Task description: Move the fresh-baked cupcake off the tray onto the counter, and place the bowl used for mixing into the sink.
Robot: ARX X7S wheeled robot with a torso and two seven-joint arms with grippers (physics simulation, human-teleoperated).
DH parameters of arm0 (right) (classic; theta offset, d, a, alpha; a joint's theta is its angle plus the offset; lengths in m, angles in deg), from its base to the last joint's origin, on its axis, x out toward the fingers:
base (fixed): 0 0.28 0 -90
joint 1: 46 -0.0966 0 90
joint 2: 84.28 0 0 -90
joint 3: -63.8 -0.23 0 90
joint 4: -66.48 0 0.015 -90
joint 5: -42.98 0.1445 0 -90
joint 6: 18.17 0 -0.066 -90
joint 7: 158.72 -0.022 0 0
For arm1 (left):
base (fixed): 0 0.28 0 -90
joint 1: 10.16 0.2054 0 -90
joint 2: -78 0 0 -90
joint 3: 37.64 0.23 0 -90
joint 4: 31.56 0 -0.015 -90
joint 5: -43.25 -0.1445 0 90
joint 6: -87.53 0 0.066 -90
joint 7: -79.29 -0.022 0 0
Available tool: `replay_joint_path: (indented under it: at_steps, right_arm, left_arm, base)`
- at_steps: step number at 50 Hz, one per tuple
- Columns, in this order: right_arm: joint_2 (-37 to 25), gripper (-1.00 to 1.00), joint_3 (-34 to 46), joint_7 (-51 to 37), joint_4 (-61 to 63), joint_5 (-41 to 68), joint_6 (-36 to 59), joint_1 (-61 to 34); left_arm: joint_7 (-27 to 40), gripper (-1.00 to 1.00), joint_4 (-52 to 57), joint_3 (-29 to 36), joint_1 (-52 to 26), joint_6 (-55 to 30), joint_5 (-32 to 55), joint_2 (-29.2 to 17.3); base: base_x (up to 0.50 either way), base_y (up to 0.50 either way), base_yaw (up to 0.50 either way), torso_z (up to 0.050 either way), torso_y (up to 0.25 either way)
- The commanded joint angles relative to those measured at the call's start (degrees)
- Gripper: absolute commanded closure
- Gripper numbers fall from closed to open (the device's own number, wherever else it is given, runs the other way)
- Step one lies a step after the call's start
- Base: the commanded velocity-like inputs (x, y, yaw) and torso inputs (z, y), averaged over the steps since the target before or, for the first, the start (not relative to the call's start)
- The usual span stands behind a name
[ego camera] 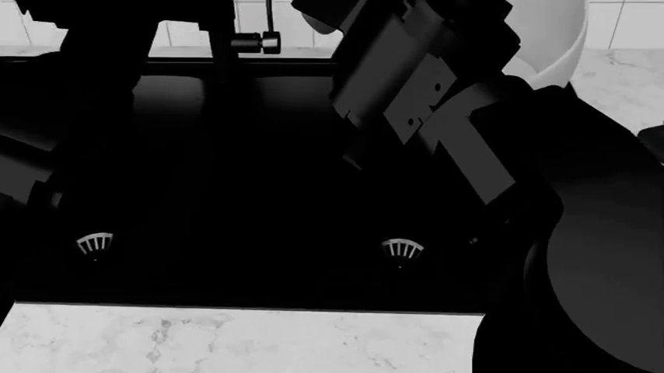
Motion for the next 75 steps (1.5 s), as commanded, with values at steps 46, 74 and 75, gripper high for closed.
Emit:
replay_joint_path:
  at_steps: [46, 74, 75]
  right_arm:
    - [0.5, 1.0, 0.5, 1.4, -0.5, -1.0, -4.3, -1.2]
    - [0.4, 1.0, 0.8, 2.6, -0.3, -0.1, -2.8, 1.9]
    - [0.4, 1.0, 0.8, 2.8, -0.1, -0.1, -2.9, 1.8]
  left_arm:
    - [-0.1, -1.0, -1.6, -1.8, -0.5, -1.3, 1.5, 0.4]
    - [2.4, -1.0, 3.4, -1.8, 4.5, -3.2, 2.7, -1.5]
    - [2.4, -1.0, 3.5, -1.7, 4.5, -3.3, 2.7, -1.5]
  base:
    - [0.0, 0.0, 0.0, 0.0, 0.0]
    - [0.0, 0.0, 0.0, 0.0, 0.0]
    - [0.0, 0.0, 0.0, 0.0, 0.01]
